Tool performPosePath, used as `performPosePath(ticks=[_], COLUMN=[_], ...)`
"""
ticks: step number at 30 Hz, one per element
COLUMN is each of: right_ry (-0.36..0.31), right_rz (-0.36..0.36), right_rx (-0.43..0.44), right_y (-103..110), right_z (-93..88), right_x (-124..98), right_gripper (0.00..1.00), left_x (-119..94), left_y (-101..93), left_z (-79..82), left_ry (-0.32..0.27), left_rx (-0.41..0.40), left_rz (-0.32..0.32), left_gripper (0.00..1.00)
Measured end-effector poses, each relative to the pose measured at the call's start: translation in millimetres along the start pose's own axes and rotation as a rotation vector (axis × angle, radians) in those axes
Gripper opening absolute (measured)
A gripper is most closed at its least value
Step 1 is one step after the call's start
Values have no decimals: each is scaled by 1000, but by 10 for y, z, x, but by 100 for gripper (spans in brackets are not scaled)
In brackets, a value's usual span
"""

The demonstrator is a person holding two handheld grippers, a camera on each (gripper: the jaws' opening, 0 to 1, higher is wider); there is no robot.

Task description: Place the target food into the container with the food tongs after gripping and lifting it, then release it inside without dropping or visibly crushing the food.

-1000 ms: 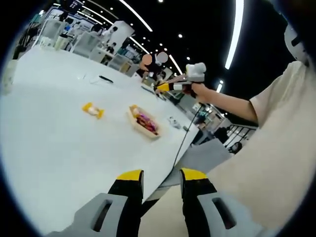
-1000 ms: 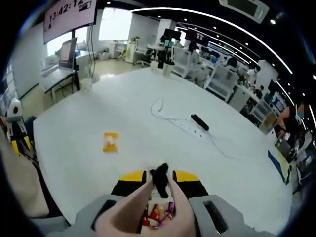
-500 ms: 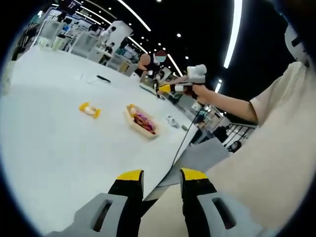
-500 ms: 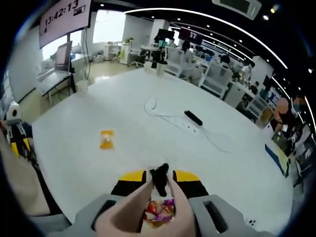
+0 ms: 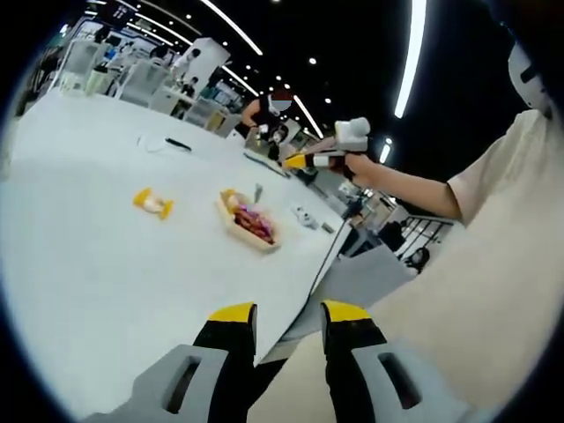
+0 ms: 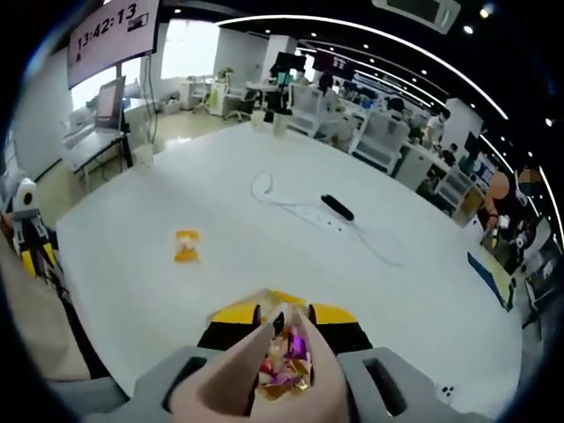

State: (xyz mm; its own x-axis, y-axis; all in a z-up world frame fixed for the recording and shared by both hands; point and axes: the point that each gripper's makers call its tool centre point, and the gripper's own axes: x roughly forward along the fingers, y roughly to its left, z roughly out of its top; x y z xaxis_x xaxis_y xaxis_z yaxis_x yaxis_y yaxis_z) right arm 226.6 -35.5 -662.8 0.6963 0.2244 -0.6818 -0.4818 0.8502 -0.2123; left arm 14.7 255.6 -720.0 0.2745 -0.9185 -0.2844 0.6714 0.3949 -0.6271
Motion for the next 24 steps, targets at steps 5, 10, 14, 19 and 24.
performPosePath(ticks=[5,10,14,19,24], right_ry=[-2,-13,-17,-22,-44], right_rz=[-5,-4,8,19,44], right_rx=[8,26,49,66,77], right_y=[-27,-39,-6,43,128], right_z=[-14,-28,-42,-50,15], right_x=[-31,-65,-89,-108,-111], right_gripper=[21,24,25,26,26], left_x=[39,55,63,73,81], left_y=[-39,-57,-62,-71,-81], left_z=[-48,-51,-34,-17,-26], left_ry=[12,15,17,17,15], left_rx=[2,4,9,16,16], left_rz=[-8,-11,-12,-13,-10], left_gripper=[27,27,27,27,27])
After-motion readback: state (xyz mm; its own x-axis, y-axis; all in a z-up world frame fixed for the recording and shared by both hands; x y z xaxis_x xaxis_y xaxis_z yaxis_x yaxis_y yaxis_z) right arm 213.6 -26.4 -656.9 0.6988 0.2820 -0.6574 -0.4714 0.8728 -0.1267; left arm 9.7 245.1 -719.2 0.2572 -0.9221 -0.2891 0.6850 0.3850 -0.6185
